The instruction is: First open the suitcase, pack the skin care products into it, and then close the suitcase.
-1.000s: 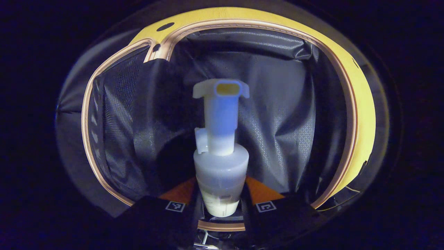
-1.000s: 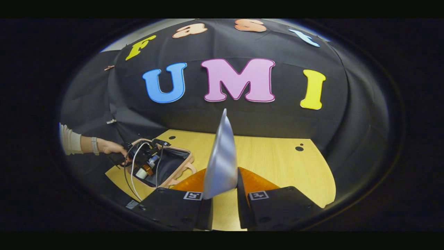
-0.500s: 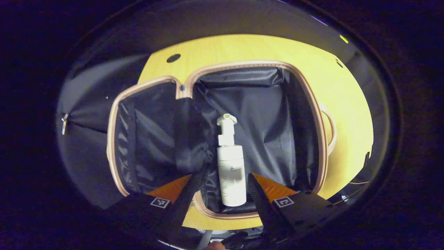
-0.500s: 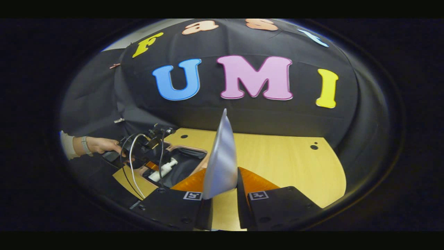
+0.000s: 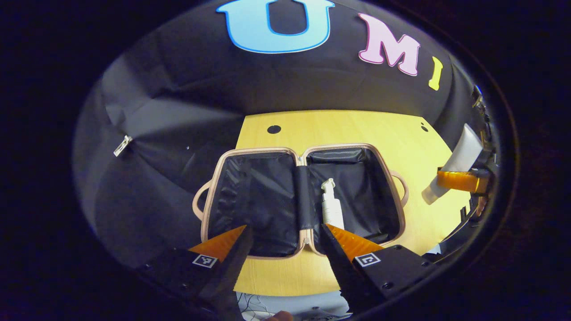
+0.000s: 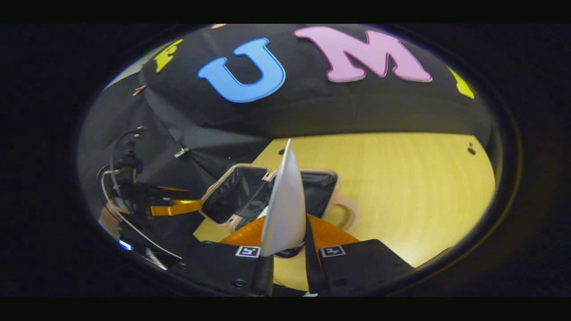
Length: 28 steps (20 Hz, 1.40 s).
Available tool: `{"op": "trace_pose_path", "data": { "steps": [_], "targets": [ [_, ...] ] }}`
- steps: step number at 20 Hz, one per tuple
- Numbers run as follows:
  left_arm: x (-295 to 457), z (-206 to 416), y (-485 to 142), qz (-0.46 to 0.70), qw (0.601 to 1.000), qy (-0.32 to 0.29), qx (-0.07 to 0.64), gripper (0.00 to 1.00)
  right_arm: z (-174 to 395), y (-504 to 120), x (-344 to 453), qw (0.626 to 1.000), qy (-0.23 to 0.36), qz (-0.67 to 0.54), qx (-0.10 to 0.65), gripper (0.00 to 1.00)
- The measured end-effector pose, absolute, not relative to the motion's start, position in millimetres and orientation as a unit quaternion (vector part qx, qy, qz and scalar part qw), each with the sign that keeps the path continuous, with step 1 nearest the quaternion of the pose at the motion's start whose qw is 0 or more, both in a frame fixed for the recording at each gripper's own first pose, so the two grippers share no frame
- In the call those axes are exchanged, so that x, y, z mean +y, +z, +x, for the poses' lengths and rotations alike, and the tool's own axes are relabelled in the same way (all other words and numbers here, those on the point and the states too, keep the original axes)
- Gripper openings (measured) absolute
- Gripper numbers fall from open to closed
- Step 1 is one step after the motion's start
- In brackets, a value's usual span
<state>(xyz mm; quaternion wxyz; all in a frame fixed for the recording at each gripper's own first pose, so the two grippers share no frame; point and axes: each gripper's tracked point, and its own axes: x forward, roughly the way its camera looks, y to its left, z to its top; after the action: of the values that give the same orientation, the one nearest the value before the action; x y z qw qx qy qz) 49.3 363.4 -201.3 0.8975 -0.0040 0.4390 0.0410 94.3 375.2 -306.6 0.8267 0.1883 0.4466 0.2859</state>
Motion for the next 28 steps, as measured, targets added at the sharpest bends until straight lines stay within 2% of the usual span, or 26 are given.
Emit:
{"op": "trace_pose_path", "data": {
  "steps": [3, 4, 5, 7, 10, 11, 12, 13, 14, 16, 18, 19, 20, 21, 23, 24, 25, 27, 28],
  "targets": [
    [396, 16, -214, -0.037, 0.888, 0.087, 0.45, 0.96, 89, -357, 417, 0.774, 0.295, 0.177, 0.531, 0.33],
    [402, 4, -219, -0.053, 0.885, 0.098, 0.453, 0.96, 88, -374, 425, 0.756, 0.289, 0.168, 0.562, 0.37],
    [407, -7, -223, -0.068, 0.882, 0.106, 0.455, 0.96, 85, -390, 430, 0.737, 0.28, 0.162, 0.594, 0.34],
    [421, -30, -227, -0.084, 0.874, 0.128, 0.461, 0.96, 83, -418, 442, 0.711, 0.263, 0.159, 0.633, 0.34],
    [444, -66, -235, -0.095, 0.858, 0.17, 0.476, 0.96, 81, -450, 450, 0.688, 0.232, 0.155, 0.67, 0.34],
    [446, -72, -238, -0.106, 0.854, 0.176, 0.477, 0.96, 78, -457, 450, 0.679, 0.225, 0.153, 0.682, 0.26],
    [447, -78, -241, -0.118, 0.85, 0.18, 0.48, 0.96, 74, -460, 454, 0.667, 0.221, 0.162, 0.693, 0.34],
    [450, -81, -244, -0.126, 0.848, 0.185, 0.481, 0.96, 73, -462, 458, 0.656, 0.218, 0.171, 0.702, 0.27],
    [454, -83, -246, -0.129, 0.845, 0.191, 0.483, 0.95, 72, -462, 459, 0.65, 0.213, 0.175, 0.708, 0.41],
    [467, -83, -249, -0.133, 0.839, 0.205, 0.485, 0.95, 76, -469, 455, 0.652, 0.19, 0.172, 0.713, 0.27],
    [477, -73, -253, -0.15, 0.836, 0.214, 0.484, 0.96, 75, -474, 444, 0.648, 0.17, 0.162, 0.724, 0.37],
    [483, -66, -253, -0.159, 0.834, 0.218, 0.481, 0.96, 75, -474, 446, 0.646, 0.165, 0.168, 0.726, 0.31],
    [489, -59, -255, -0.169, 0.831, 0.221, 0.481, 0.96, 76, -467, 447, 0.642, 0.165, 0.179, 0.727, 0.4],
    [494, -52, -258, -0.18, 0.827, 0.226, 0.483, 0.96, 73, -457, 451, 0.628, 0.163, 0.195, 0.735, 0.53],
    [499, -33, -262, -0.202, 0.823, 0.227, 0.48, 0.96, 75, -435, 454, 0.623, 0.162, 0.225, 0.731, 0.67],
    [501, -24, -266, -0.21, 0.823, 0.223, 0.478, 0.95, 78, -423, 452, 0.628, 0.174, 0.236, 0.721, 0.72],
    [509, -12, -268, -0.212, 0.827, 0.223, 0.471, 0.95, 81, -410, 448, 0.633, 0.188, 0.247, 0.709, 0.81],
    [531, 19, -271, -0.22, 0.836, 0.224, 0.45, 0.95, 87, -385, 443, 0.644, 0.235, 0.271, 0.675, 0.83],
    [542, 37, -273, -0.23, 0.839, 0.223, 0.441, 0.95, 87, -376, 436, 0.645, 0.263, 0.274, 0.663, 0.95]
  ]
}}
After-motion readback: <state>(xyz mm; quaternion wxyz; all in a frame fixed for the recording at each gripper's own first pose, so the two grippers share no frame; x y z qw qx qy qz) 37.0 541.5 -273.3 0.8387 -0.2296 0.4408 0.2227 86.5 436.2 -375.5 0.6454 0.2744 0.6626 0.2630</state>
